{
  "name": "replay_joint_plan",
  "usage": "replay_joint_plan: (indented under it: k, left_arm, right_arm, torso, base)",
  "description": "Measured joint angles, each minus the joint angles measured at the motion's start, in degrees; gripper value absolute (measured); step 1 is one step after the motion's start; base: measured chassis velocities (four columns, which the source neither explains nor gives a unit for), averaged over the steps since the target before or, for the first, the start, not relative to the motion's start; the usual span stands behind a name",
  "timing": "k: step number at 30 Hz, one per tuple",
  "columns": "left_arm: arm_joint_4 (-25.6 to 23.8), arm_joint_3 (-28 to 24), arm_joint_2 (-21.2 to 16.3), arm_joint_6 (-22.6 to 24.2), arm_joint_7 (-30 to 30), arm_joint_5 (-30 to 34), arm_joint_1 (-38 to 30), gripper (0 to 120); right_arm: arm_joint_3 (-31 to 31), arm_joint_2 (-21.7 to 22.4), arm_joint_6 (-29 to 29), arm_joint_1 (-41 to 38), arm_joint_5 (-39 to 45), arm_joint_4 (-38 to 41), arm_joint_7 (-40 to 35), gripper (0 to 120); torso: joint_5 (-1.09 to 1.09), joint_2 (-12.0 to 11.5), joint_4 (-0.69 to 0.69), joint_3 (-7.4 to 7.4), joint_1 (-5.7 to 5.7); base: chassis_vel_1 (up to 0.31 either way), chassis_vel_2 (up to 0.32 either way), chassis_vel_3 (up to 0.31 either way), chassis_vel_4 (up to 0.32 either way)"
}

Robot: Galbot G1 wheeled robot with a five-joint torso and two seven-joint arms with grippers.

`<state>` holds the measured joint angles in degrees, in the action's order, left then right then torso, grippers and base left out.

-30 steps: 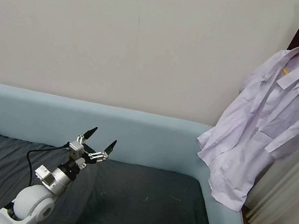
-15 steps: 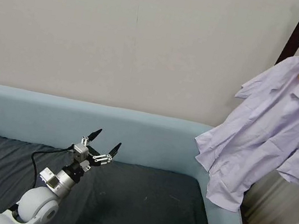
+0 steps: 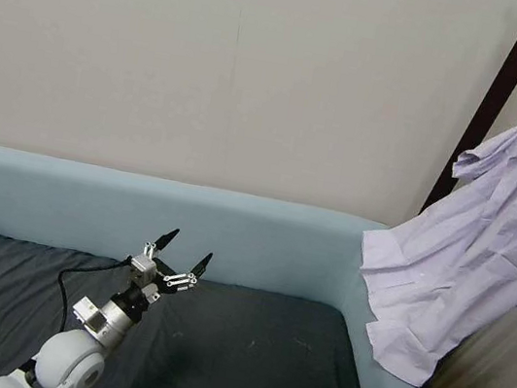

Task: Pick up the clothes from the sofa and hang them on the clothes hanger.

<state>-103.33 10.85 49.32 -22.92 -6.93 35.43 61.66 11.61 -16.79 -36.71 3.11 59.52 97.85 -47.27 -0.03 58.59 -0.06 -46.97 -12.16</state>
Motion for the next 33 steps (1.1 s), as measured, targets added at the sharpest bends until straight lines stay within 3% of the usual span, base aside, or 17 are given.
replay_joint_plan:
  k: [9, 18, 29, 33]
  left_arm:
    - [0.3, 0.4, -0.3, 0.4, 0.6, 0.0, 0.5, 100]
    - [1.5, 0.3, 0.3, 0.7, 0.8, 0.0, -0.3, 100]
    - [3.9, -0.6, 1.0, 0.4, 0.7, 0.1, -2.1, 100]
    - [4.7, -0.9, 1.2, 0.3, 0.5, 0.1, -2.5, 100]
  right_arm:
    - [7.8, -9.6, 1.7, -9.1, -8.6, -7.6, 2.3, 8]
    - [18.4, -18.2, 2.2, -22.5, -9.5, -19.4, 2.1, 8]
    - [20.3, -27.1, -0.5, -29.1, -2.6, -28.4, -4.6, 8]
    - [20.1, -29.3, -0.8, -31.0, -1.5, -30.9, -5.1, 8]
  torso:
    - [0.00, 0.0, 0.00, 0.00, 0.00]
    - [-0.02, 0.0, -0.02, 0.01, 0.00]
    - [-0.04, 0.0, 0.03, 0.00, 0.00]
    - [-0.01, 0.0, -0.05, 0.02, 0.00]
  base:
    - [0.000, 0.000, 0.000, 0.000]
    - [0.000, 0.000, 0.000, 0.000]
    - [0.000, 0.000, 0.000, 0.000]
    - [0.000, 0.000, 0.000, 0.000]
